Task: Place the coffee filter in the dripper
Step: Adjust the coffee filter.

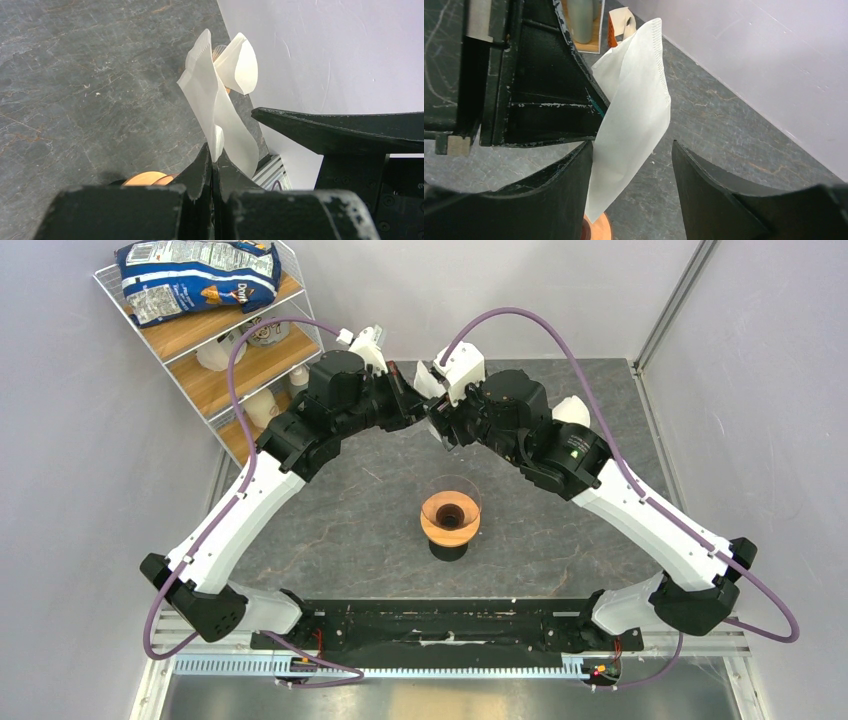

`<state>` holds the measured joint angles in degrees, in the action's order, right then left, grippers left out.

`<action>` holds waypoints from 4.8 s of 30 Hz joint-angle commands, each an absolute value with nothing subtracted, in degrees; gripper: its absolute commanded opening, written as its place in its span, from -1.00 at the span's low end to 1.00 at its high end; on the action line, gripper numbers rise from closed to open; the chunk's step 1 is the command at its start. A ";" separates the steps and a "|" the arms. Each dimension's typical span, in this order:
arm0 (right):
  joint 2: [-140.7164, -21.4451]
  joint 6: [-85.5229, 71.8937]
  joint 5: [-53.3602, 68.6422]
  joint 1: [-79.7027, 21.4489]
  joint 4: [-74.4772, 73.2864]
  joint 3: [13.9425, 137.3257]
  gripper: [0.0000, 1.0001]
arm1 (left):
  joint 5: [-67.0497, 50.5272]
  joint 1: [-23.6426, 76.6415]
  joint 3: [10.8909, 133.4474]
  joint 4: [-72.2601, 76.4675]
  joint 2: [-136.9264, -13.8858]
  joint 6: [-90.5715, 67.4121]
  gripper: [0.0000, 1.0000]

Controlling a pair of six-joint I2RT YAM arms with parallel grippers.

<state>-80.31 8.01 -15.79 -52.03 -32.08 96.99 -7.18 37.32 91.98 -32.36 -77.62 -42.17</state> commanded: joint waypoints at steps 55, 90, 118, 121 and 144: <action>-77.17 -0.78 -14.62 -42.61 -29.22 94.98 -1.00 | -23.30 35.55 88.57 -18.29 -66.95 -18.57 0.67; -69.41 -27.51 35.97 -33.14 -24.28 88.07 -1.00 | -33.28 39.82 91.43 -29.62 -71.50 40.70 0.16; -66.90 -24.61 38.89 -33.13 -21.54 84.01 -1.00 | -39.53 39.83 87.60 -25.78 -68.93 34.67 0.10; -67.04 -24.23 38.50 -33.13 -21.93 83.89 -0.69 | -39.94 39.81 87.45 -24.89 -68.56 34.27 0.04; -66.98 -13.65 37.50 -33.13 -21.14 83.40 0.94 | -48.59 39.86 86.22 -23.20 -68.12 27.89 -0.05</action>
